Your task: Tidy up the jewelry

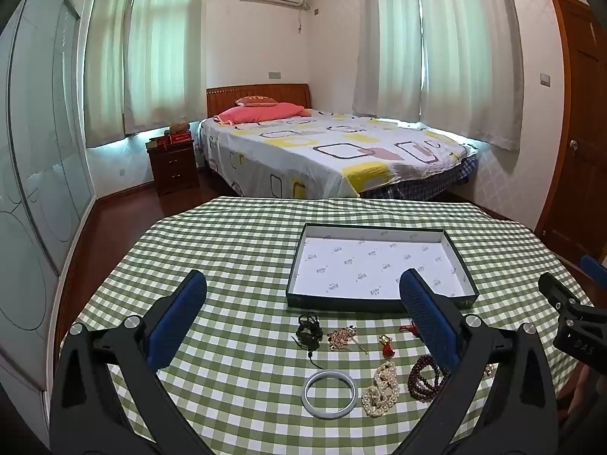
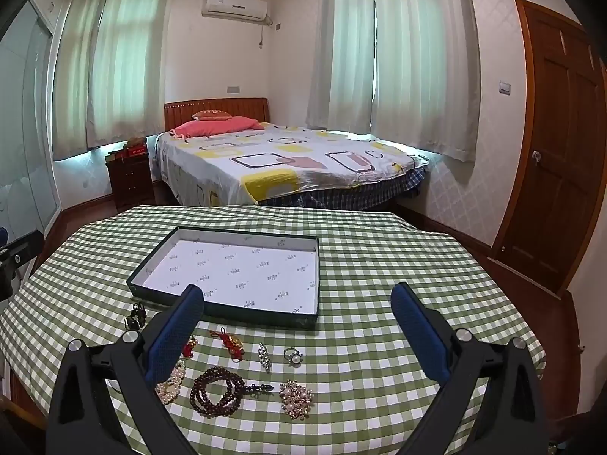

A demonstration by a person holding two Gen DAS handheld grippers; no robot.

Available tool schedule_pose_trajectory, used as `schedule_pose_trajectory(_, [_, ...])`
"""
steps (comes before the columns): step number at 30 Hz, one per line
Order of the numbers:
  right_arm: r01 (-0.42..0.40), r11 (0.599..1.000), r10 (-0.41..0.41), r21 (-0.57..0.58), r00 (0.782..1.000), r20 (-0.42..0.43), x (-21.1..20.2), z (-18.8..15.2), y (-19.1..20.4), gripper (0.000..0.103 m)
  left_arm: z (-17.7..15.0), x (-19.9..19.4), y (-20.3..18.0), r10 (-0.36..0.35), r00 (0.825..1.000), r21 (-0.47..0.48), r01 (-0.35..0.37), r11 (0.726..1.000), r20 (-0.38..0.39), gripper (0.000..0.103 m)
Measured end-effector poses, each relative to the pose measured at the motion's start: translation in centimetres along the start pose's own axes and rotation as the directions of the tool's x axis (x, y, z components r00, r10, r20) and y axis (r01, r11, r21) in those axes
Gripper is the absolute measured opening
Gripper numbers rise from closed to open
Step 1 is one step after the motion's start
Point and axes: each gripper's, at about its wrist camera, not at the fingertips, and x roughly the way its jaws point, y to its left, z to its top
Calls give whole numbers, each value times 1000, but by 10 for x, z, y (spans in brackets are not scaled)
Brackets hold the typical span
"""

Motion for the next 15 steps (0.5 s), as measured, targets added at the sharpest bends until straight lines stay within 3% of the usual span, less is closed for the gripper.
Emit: schedule_pose_trajectory(15, [-4, 1000, 4, 10, 1000, 17, 1, 10, 0, 96, 1, -1, 3, -1, 1000, -5, 1, 1000, 4, 99])
